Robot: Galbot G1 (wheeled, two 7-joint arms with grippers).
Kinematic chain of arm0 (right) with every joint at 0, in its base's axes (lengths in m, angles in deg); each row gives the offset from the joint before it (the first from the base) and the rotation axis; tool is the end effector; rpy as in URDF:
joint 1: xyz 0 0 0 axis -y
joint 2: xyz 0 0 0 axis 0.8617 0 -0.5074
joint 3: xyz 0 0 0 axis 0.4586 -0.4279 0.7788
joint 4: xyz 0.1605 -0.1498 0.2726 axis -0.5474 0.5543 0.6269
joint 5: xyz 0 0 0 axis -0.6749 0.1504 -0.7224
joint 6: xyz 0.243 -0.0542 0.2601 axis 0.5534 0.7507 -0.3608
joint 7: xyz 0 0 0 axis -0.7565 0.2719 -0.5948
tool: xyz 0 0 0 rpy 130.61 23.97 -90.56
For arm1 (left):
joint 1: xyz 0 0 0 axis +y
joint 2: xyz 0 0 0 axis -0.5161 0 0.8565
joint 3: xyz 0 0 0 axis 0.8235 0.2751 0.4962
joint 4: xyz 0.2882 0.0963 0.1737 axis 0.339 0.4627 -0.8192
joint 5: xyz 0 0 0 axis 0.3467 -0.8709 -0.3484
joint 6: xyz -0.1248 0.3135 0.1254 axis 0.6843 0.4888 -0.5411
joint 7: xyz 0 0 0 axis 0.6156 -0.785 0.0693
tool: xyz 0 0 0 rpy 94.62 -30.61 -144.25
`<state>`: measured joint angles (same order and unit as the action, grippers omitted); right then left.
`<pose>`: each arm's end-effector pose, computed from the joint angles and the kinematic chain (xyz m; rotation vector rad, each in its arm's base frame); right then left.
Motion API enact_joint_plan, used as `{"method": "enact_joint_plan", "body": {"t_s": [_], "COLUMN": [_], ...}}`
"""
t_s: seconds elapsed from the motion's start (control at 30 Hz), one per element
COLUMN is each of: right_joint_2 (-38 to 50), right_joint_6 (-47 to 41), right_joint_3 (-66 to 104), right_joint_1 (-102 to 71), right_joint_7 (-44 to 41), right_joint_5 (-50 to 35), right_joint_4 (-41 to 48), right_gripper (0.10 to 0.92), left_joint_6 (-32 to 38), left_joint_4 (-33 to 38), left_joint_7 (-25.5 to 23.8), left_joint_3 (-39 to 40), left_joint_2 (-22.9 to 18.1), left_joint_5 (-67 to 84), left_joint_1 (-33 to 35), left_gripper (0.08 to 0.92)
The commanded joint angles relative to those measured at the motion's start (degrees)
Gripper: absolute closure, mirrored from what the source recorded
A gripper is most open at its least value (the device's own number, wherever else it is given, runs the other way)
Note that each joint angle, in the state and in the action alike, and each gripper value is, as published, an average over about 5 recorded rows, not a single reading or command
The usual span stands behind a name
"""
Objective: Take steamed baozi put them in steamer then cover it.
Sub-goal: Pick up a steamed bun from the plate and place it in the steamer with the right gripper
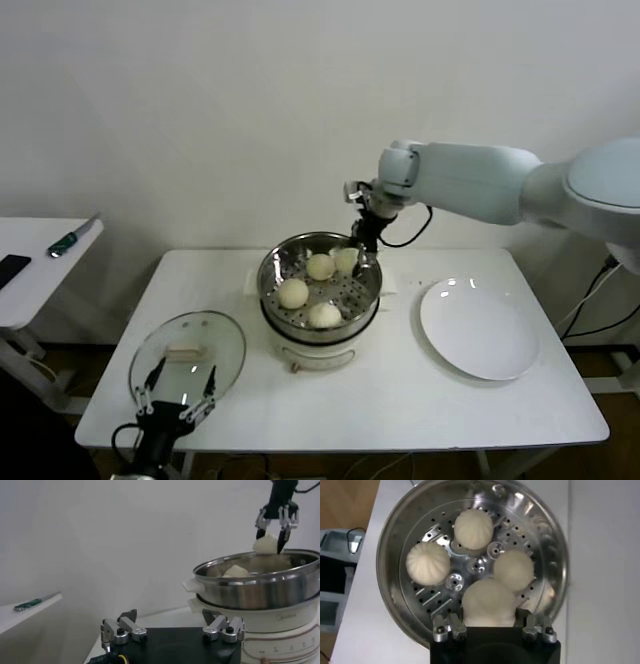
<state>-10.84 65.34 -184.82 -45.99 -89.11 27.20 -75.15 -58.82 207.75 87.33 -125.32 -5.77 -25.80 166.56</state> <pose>0.6247 0.0693 -0.0544 1.4184 -1.4161 1.2502 0.1089 0.0585 -0.3035 -0.0612 -2.9865 -0.3165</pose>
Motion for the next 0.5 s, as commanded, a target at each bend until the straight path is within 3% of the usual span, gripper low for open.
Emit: {"method": "enact_joint_plan", "body": {"t_s": [0.03,0.5], "right_joint_2": [-3.4,-3.2], "right_joint_6": [-0.8,-0.9], "right_joint_3": [-1.7,0.0], "right_joint_1": [-4.6,-6.8], "right_joint_7": [0.4,-0.1], "right_joint_5": [3.2,6.5], "right_joint_4": [0.9,2.5], "right_gripper": [0.355,0.352], "left_joint_6": [-0.2,-1.1], "left_joint_4": [0.0,-0.1], "left_joint_7": [0.0,0.1], "left_joint_3": [-0.1,0.1], "left_joint_2": [0.1,-0.3], "left_joint_5": [0.3,0.1], "left_joint_1": [-0.2,-2.0], "left_gripper": [0.177,0.177]}}
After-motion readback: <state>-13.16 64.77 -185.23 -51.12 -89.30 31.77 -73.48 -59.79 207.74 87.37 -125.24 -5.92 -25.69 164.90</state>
